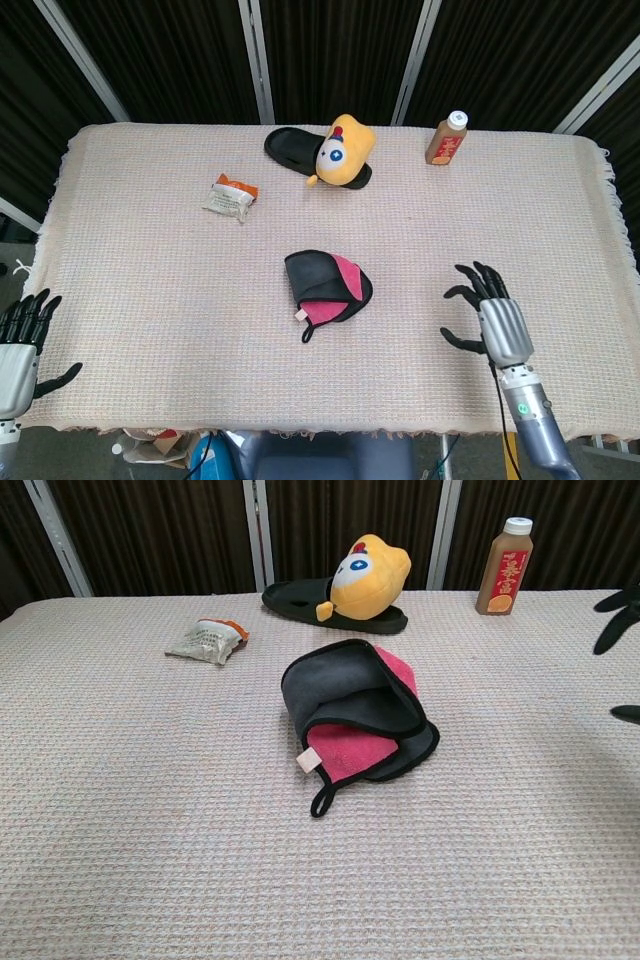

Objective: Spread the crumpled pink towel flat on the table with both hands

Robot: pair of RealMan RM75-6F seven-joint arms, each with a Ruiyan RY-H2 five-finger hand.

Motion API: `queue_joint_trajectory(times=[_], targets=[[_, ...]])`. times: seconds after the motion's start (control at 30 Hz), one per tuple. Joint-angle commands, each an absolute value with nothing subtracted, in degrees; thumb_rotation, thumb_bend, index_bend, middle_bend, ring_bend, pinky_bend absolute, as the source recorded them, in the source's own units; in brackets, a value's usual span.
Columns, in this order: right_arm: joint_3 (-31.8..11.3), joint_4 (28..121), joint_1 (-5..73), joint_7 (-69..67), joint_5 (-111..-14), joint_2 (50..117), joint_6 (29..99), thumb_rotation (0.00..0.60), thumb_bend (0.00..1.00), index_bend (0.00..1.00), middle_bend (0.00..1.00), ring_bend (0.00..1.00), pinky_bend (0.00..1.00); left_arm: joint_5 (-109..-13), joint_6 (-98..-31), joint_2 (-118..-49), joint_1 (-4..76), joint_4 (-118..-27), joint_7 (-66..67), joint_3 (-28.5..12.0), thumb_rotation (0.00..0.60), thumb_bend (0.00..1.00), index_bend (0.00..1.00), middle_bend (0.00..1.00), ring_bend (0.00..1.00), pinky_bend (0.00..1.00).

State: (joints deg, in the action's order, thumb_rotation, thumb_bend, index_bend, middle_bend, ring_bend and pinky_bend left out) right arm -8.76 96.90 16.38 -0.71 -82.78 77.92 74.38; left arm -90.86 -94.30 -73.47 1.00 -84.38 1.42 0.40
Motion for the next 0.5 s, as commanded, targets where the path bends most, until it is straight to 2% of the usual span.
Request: queue_joint_trajectory(times=[0.03,0.17,0.33,0.5], targets=[[-12.78,99.90,21.28,3.11,-74.11,81.74,67.42,0.600,0.19,0.41,0.17,0.02,0.06,-90.64,-93.97,-73.78,1.12,-83.99,1.62,0.20,0.600,0.00,0.00,0.00,0.00,0.00],[-14.64,101.30,23.93,5.17,-68.56,84.85,64.50,0.600,0.19,0.39,0.17,0.02,0.07,-90.55,-93.61,-74.51,1.36,-82.88,2.95,-0.13,0.600,0.00,0.00,0.00,0.00,0.00],[-15.53,100.90,26.67,9.30,-64.84,88.63,63.26,0.600,0.19,0.29,0.17,0.02,0.06,-90.59,-93.37,-75.03,1.46,-82.43,3.11,-0.23,0.600,0.00,0.00,0.00,0.00,0.00],[-16.27,99.54,28.79,12.87,-61.70,92.99,63.93,0.600,0.20,0.29,0.17,0.02,0.07,-90.46,-93.42,-75.29,1.38,-81.48,3.37,-0.43,0.600,0.00,0.00,0.00,0.00,0.00]])
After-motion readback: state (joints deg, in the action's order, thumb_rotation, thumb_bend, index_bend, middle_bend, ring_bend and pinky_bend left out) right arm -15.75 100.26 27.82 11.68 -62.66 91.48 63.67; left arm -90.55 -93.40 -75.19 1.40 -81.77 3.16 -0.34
